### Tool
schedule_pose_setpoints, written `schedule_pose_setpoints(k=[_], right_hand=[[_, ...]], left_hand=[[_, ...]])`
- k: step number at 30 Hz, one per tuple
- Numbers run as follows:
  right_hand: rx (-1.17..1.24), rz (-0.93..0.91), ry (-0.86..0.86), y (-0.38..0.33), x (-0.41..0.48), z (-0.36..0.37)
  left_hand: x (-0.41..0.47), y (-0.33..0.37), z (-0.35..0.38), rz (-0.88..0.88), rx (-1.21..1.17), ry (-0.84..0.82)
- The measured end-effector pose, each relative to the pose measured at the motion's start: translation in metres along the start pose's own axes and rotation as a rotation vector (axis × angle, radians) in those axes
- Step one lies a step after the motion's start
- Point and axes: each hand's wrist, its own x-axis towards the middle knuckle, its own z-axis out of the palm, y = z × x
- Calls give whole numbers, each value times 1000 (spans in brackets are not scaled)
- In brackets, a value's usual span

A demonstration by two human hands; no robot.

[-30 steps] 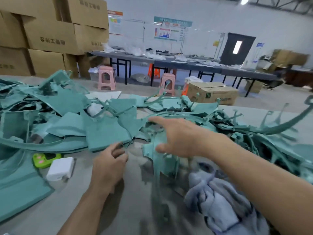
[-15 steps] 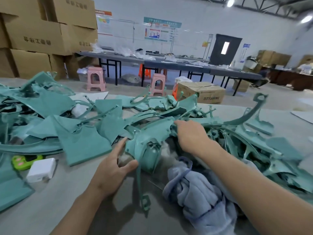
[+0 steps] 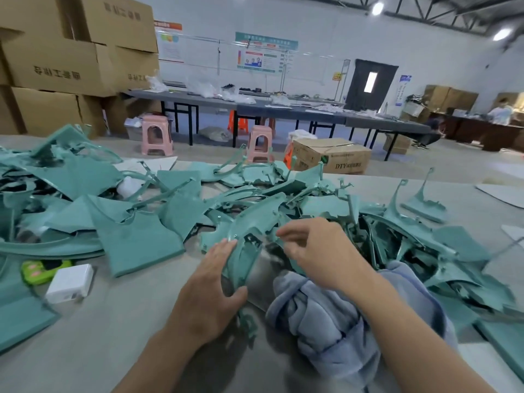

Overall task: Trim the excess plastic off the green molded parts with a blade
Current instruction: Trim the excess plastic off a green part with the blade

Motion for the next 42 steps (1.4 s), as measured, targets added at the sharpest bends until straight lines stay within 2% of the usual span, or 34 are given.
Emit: schedule_pose_setpoints(k=[2,4,6,9,11,13,15,17,20,22,25,26,28,30,32,33,35,38,42], right_hand=[[107,14,11,4,-13,12],[195,54,16,7,-23,29],[264,83,34,6,-32,48],[300,107,99,3,-43,74],[211,106,100,6,-46,87],[33,152,81,12,-46,91],[9,219,154,22,-44,84],[-33,285,201,36,-41,71],[-264,391,59,57,-35,59],[-290,443,55,63,-37,58],[-281,318,155,63,-40,66],[-217,250,195,62,-42,70],[70,181,224,52,-46,76],[631,288,223,41,-48,76],[1226,440,122,28,-50,71],[1395,482,53,25,-49,68],[1584,503,-24,25,-50,64],[1673,528,11,31,-47,60],[1597,602,103,32,-45,63]], left_hand=[[2,-1,2,-39,13,20],[3,-2,2,-111,20,113],[5,-4,0,-189,-72,232],[10,-4,-10,-275,-486,345],[15,-5,-17,-277,-749,405],[20,-6,-23,-319,-885,448],[25,-10,-28,-402,-992,475],[26,-14,-33,-455,-1090,474],[26,-22,-44,-457,-1214,446],[24,-28,-51,-435,-1273,378],[13,-37,-55,-408,-1265,208],[8,-39,-55,-395,-1248,145],[-3,-40,-55,-358,-1231,24],[-13,-41,-55,-320,-1195,-75],[-18,-43,-55,-299,-1129,-111],[-19,-43,-57,-288,-1079,-118],[-19,-43,-61,-236,-928,-156],[-19,-40,-62,-157,-657,-187],[-22,-31,-55,-157,-351,60]])
